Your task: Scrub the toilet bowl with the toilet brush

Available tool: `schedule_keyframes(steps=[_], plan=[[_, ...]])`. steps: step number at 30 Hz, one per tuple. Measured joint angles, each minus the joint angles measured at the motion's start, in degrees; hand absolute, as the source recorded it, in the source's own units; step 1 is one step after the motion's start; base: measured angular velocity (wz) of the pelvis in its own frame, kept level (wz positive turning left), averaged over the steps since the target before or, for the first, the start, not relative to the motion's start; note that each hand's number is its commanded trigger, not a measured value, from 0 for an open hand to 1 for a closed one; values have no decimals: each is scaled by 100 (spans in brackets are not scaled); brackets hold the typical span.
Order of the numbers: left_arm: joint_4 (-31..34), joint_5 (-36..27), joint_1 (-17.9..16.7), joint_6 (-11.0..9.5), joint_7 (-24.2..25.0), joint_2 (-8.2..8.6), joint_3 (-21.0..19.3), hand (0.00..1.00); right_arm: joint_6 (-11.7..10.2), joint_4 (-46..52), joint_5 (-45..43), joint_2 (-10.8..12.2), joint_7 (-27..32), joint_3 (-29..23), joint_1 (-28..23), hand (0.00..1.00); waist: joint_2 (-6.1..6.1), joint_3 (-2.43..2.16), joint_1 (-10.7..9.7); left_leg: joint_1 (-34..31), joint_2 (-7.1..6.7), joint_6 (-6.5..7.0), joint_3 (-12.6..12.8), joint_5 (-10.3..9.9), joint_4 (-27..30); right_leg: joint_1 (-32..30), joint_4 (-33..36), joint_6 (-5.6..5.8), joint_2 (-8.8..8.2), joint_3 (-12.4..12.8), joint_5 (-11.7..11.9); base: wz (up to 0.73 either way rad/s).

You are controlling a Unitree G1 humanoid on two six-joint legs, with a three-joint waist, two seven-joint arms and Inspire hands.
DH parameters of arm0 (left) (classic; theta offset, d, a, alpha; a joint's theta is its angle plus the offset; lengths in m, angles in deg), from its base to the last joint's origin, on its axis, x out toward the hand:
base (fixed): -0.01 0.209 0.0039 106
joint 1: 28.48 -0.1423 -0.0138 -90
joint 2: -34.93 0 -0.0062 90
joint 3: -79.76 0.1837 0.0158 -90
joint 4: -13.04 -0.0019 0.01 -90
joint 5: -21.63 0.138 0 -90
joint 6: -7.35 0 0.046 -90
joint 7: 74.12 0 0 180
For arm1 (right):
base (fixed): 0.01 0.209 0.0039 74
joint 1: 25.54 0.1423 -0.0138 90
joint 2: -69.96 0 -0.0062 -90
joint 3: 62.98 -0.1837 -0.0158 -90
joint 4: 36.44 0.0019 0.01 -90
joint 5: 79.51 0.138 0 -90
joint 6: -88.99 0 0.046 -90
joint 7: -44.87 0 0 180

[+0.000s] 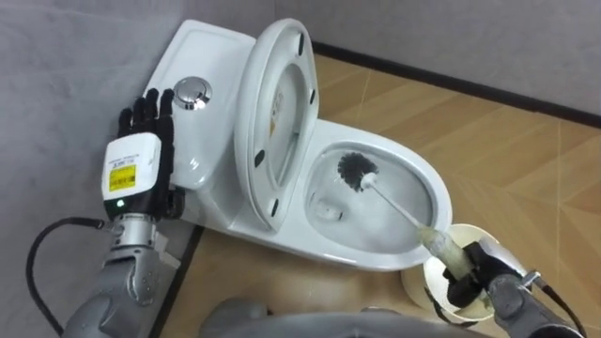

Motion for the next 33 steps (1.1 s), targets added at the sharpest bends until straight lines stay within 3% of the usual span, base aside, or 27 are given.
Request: schedule_keyframes(steps=[4, 9, 14, 17, 19, 21, 23, 27, 33], plan=[[-125, -69, 107, -1, 366, -1, 146, 0, 14, 110, -194, -32, -65, -3, 31, 100, -55, -21, -21, -28, 3, 5, 14, 4, 10, -50, 34, 0, -4, -3, 0, 0], [-332, -66, 309, -1, 620, -6, 251, 0, 61, 83, -438, -36, -199, -3, 143, 100, -31, -27, -6, -295, 0, 6, -2, 4, 180, -314, 149, -6, -15, -25, 2, -1], [-537, -179, 636, -106, 690, -15, 333, 0, 103, -93, -502, -149, -185, 58, 457, 100, 69, 9, 33, -710, 2, 8, -10, 3, 403, -708, 357, -9, -46, -42, 4, 1], [-911, -194, 1041, -245, 665, -17, 397, 0, 118, -189, -634, -246, -166, 234, 713, 100, 133, 23, 123, -945, -2, 29, -7, 22, 468, -972, 515, -29, -66, -26, 14, 0], [-1209, -198, 1438, -280, 559, -26, 528, 0, 122, -295, -644, -366, -118, 411, 1018, 100, 220, 72, 165, -1260, 0, 35, -8, 45, 640, -1266, 657, -62, -84, -49, 34, 2], [-1408, -306, 1676, -369, 507, -60, 566, 0, 129, -405, -734, -386, -116, 448, 1253, 100, 250, 87, 171, -1456, 1, 39, -8, 66, 747, -1486, 830, -69, -117, -39, 34, 0], [-1532, -649, 2003, -482, 498, -185, 637, 0, 56, -400, -813, -546, -82, 626, 1491, 100, 252, 129, 191, -1831, -9, 45, 12, 81, 956, -1898, 1127, -108, -184, -42, 10, -2], [-1634, -833, 2522, -517, 437, -215, 723, 0, 90, -393, -999, -824, 49, 907, 1679, 100, 211, 205, 320, -2397, -27, 52, 53, 109, 1248, -2513, 1513, -164, -273, -55, -22, 0], [-1610, -1095, 3139, -628, 183, -473, 1014, 0, 291, -300, -1179, -1152, 75, 1494, 1936, 100, 196, 248, 470, -3326, -11, -15, 44, 235, 1611, -3414, 1871, -292, -361, -160, -13, 4]])
